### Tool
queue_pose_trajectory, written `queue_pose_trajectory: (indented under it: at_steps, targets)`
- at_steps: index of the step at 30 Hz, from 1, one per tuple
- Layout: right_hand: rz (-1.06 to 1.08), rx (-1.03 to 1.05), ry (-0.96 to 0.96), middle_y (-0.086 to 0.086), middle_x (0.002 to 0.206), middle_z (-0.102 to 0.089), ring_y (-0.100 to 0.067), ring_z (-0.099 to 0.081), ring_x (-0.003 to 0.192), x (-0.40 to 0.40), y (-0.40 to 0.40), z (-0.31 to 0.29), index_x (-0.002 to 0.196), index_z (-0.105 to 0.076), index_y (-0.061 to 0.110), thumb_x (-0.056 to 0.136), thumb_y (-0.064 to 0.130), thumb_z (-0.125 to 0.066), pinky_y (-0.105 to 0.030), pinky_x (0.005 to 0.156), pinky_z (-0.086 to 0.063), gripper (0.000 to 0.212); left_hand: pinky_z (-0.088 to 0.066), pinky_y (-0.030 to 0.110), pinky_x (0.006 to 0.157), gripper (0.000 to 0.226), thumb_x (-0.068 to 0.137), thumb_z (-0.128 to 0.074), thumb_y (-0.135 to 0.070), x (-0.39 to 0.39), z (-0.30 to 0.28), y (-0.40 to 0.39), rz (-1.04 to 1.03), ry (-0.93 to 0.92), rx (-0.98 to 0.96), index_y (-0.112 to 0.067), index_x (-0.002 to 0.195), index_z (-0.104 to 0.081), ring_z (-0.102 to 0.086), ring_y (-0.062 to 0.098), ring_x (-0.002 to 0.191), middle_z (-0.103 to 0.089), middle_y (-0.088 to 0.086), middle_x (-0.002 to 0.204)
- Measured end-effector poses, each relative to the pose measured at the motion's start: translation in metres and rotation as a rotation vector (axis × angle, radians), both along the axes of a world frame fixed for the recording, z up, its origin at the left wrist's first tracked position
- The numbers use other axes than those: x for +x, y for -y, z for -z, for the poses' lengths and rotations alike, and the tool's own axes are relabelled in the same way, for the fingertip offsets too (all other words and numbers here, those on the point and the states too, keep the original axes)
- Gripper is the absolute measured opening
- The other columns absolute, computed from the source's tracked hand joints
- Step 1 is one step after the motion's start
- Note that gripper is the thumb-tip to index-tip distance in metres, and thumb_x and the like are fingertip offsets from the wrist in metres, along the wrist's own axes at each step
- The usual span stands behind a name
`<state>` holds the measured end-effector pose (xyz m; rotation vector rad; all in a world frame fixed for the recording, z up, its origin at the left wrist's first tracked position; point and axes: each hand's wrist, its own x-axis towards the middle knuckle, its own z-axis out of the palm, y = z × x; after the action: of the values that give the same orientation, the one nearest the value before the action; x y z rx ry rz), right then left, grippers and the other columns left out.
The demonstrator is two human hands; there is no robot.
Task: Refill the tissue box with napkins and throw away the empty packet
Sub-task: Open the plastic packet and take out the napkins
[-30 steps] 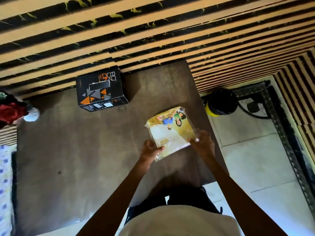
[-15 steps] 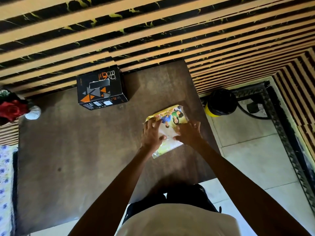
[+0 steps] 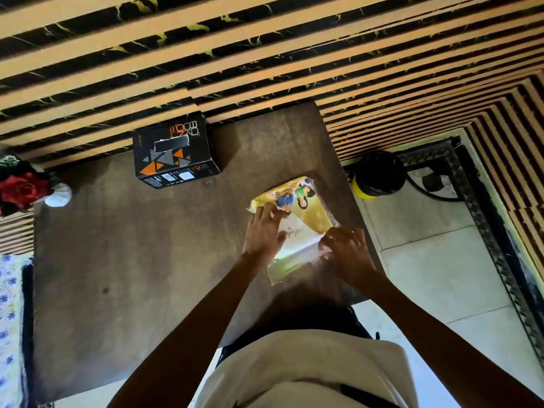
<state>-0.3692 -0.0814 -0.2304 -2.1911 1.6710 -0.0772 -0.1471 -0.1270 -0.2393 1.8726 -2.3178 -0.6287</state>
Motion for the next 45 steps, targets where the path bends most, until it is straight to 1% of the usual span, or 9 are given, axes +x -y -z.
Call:
queue_pose_trajectory:
  at_steps: [3,6,14,19,25,32,39,42,45]
  targets:
    - [0.045,-0.086,0.005,-0.007,0.094,-0.078,-0.028,-0.075,0.085,-0.009,-0.016,-0.007,0.079,-0.075,0.017,0.064,0.008,-0.086,-0.046,0.082,-0.06,0.021,-0.054,0.032,0.077,0.021,0.087,-0.068,-0.028,-0.011,-0.003,-0.023,0.104,-0.283,0.282,-0.013,0.102,-0.065,-0.064,0.021,0.09,-0.067,0.007,0.104]
    - [0.141,-0.127,0.028,-0.007,0.085,-0.077,-0.026,-0.075,0.07,-0.008,-0.024,-0.01,0.074,-0.073,0.014,0.069,0.016,-0.086,-0.04,0.067,-0.061,0.014,-0.053,0.027,0.08,0.04,0.081,-0.065,-0.051,-0.02,-0.004,-0.043,0.129,-0.344,0.484,-0.019,0.104,-0.063,-0.063,0.011,0.094,-0.068,-0.002,0.105]
    - [0.184,-0.274,0.164,-0.009,0.095,-0.075,-0.027,-0.072,0.083,0.001,-0.032,-0.015,0.088,-0.075,0.012,0.086,0.021,-0.066,-0.036,0.069,-0.06,0.013,-0.05,0.021,0.07,0.017,0.079,-0.077,-0.025,-0.025,-0.009,-0.05,-0.106,-0.307,0.362,-0.018,0.08,-0.061,-0.063,0.01,0.077,-0.07,-0.001,0.086]
    - [-0.046,-0.358,0.233,-0.005,0.102,-0.07,-0.018,-0.065,0.093,0.006,-0.04,0.004,0.093,-0.07,0.005,0.071,0.014,-0.073,-0.035,0.077,-0.062,0.024,-0.052,0.024,0.082,0.012,0.087,-0.069,-0.018,-0.022,-0.018,-0.037,-0.058,-0.38,0.41,-0.007,0.093,-0.071,-0.063,0.009,0.083,-0.074,0.006,0.101]
    - [-0.112,-0.061,0.035,-0.01,0.123,-0.069,-0.031,-0.068,0.111,0.004,-0.051,0.022,0.128,-0.061,0.014,0.069,0.032,-0.083,-0.049,0.099,-0.053,0.066,-0.05,0.025,0.084,0.019,0.094,-0.058,-0.016,-0.026,-0.028,-0.038,-0.118,-0.382,0.28,-0.003,0.101,-0.068,-0.066,0.022,0.099,-0.071,0.011,0.109]
    - [-0.173,-0.051,0.107,-0.016,0.13,-0.063,-0.035,-0.058,0.124,0.025,-0.044,0.014,0.112,-0.07,0.012,0.062,0.009,-0.084,-0.052,0.102,-0.05,0.051,-0.048,0.022,0.079,0.022,0.095,-0.057,-0.018,-0.029,-0.038,-0.043,-0.107,-0.372,0.089,-0.002,0.105,-0.068,-0.067,0.022,0.097,-0.072,0.012,0.107]
    - [-0.001,0.174,0.186,-0.018,0.126,-0.066,-0.035,-0.066,0.111,0.026,-0.047,0.026,0.132,-0.058,0.006,0.098,0.018,-0.049,-0.046,0.101,-0.052,0.038,-0.048,0.019,0.076,0.019,0.094,-0.056,-0.015,-0.022,-0.041,-0.044,-0.108,-0.374,0.043,-0.003,0.101,-0.07,-0.067,0.019,0.093,-0.073,0.01,0.104]
    - [0.35,0.398,0.329,-0.016,0.122,-0.065,-0.032,-0.061,0.113,0.03,-0.04,0.033,0.124,-0.064,0.008,0.097,0.014,-0.052,-0.041,0.099,-0.049,0.029,-0.053,0.024,0.082,0.019,0.094,-0.057,-0.014,-0.024,-0.042,-0.042,-0.111,-0.385,0.046,-0.003,0.103,-0.07,-0.068,0.021,0.096,-0.073,0.01,0.106]
    - [0.82,0.579,0.676,-0.014,0.136,-0.059,-0.027,-0.059,0.12,0.038,-0.031,0.036,0.133,-0.055,0.015,0.093,0.041,-0.061,-0.03,0.098,-0.051,0.048,-0.056,0.03,0.085,0.019,0.093,-0.06,-0.016,-0.026,-0.04,-0.044,-0.11,-0.394,0.099,-0.003,0.104,-0.069,-0.068,0.022,0.099,-0.072,0.01,0.109]
